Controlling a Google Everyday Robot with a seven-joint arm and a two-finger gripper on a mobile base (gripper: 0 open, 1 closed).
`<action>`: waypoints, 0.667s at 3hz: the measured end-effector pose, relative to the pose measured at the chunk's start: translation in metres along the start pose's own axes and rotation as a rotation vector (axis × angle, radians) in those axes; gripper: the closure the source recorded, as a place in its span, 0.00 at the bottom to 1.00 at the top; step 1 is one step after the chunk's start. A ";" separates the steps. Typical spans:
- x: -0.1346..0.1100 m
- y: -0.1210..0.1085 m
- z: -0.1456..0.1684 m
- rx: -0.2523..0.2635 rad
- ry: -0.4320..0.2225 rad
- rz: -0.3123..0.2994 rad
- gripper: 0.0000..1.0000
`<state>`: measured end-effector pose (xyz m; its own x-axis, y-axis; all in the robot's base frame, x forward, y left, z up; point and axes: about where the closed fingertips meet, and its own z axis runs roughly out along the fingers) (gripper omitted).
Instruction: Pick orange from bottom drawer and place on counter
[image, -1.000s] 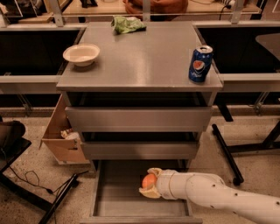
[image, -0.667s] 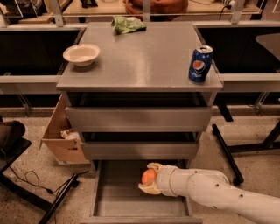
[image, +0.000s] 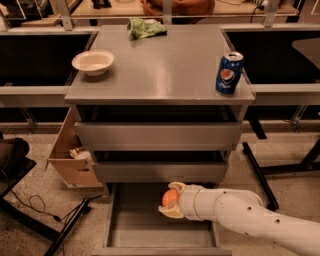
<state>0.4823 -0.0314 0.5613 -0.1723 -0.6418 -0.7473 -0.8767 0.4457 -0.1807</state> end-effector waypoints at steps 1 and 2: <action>-0.043 -0.021 -0.030 0.033 0.008 -0.012 1.00; -0.105 -0.052 -0.072 0.087 0.037 -0.032 1.00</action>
Offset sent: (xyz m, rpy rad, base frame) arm 0.0591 -0.0075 0.2606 -0.1454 -0.1337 -0.1099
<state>0.5134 -0.0326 0.6950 -0.1623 -0.6784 -0.7166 -0.8400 0.4760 -0.2603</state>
